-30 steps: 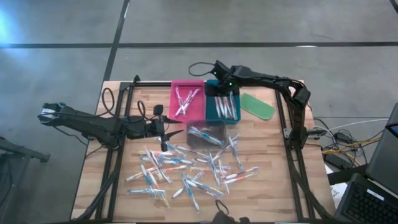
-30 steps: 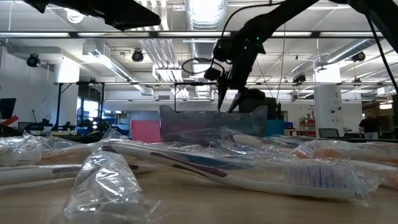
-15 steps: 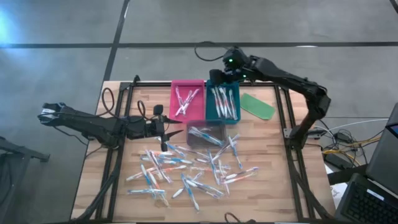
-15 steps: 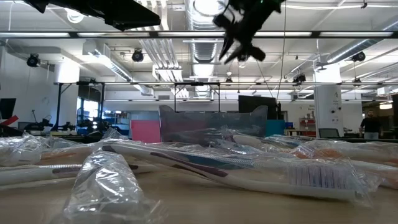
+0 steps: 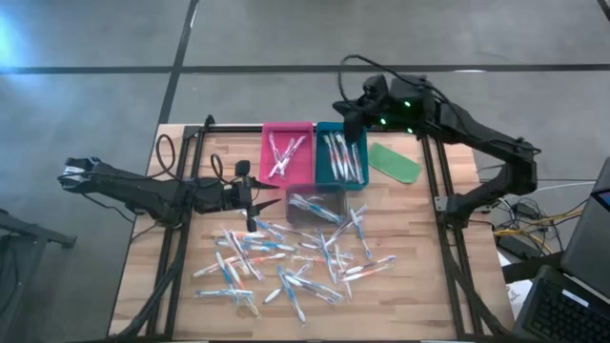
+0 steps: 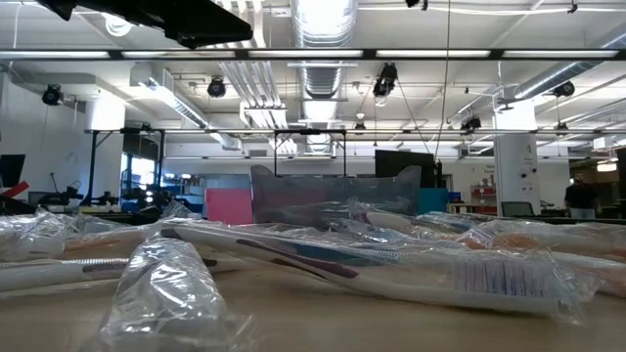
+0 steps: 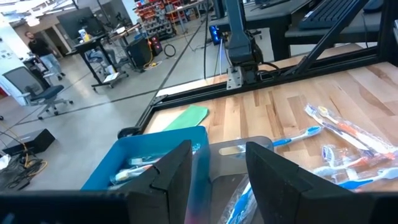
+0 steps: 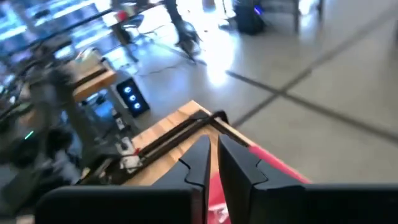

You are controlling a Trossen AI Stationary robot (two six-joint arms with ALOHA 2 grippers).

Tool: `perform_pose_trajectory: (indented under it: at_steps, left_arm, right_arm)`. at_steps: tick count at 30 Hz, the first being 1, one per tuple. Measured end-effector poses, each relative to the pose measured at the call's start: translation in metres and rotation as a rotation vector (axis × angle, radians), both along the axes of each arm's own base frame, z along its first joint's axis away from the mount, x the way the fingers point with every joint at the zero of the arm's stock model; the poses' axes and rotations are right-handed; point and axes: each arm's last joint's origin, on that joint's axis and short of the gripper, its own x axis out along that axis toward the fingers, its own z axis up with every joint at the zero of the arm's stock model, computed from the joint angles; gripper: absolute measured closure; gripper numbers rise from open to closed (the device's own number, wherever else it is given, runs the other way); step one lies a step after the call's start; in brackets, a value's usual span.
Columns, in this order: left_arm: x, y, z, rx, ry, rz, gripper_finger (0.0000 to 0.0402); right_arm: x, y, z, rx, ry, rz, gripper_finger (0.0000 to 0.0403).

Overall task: Pick & Place Toothbrushes
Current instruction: Put the purple toothbrush into the pink bin

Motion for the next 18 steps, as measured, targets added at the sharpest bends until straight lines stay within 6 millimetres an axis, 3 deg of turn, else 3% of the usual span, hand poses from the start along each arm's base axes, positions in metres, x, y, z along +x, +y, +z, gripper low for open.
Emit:
perform_pose_trajectory:
  at_steps: [4,11,18]
  left_arm:
    - [0.0,0.0,0.0,-0.023,-0.005,0.003,0.0245]
    - [-0.001,0.0,-0.003,-0.063,0.022,0.01,0.0245]
    - [-0.003,0.0,-0.018,-0.115,0.058,0.022,0.0245]
  right_arm:
    - [0.0,0.029,0.004,-0.118,0.037,0.123,0.0385]
    - [0.011,0.084,-0.009,-0.219,0.15,0.344,0.0394]
    - [0.008,0.134,-0.044,-0.258,0.336,0.28,0.0394]
